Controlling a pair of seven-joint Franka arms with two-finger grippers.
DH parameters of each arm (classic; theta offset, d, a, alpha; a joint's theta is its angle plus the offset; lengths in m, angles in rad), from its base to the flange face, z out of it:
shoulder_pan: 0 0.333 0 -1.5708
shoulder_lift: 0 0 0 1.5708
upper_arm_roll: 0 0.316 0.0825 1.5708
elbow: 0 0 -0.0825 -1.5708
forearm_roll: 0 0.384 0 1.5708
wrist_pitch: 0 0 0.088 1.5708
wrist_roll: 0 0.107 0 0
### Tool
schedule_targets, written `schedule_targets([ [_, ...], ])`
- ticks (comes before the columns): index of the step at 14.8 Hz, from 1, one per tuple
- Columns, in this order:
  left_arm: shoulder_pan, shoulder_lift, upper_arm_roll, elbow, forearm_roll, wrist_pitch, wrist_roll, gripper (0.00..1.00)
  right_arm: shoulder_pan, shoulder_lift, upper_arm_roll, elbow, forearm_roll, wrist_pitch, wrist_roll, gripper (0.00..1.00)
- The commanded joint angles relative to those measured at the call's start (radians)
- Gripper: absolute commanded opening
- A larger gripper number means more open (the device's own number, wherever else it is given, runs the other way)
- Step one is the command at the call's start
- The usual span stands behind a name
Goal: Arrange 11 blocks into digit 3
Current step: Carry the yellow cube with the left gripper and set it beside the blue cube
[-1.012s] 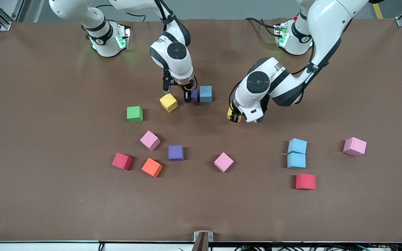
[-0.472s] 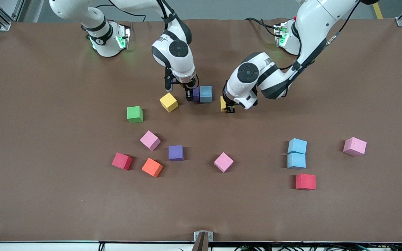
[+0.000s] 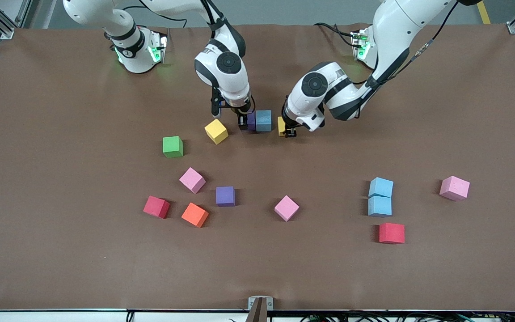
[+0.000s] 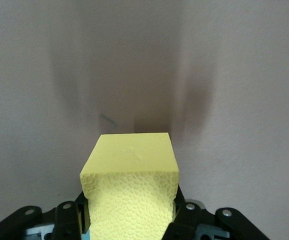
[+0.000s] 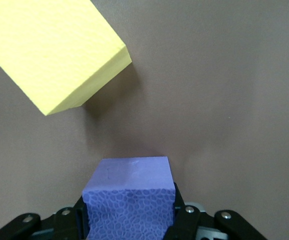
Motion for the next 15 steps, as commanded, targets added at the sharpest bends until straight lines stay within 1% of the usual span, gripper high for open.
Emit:
schedule_targets([
  [1, -0.027, -0.037, 0.0, -0.024, 0.051, 0.02, -0.041, 0.25, 0.006, 0.018, -0.007, 0.015, -0.01, 0.01, 0.009, 0.0],
  [7, -0.03, -0.026, 0.0, -0.026, 0.064, 0.047, -0.09, 0.25, 0.005, 0.018, -0.007, 0.021, -0.01, 0.01, 0.009, 0.0],
  [15, -0.044, -0.015, 0.001, -0.024, 0.064, 0.06, -0.093, 0.25, 0.006, 0.027, -0.009, 0.026, -0.01, 0.01, 0.009, 0.0],
])
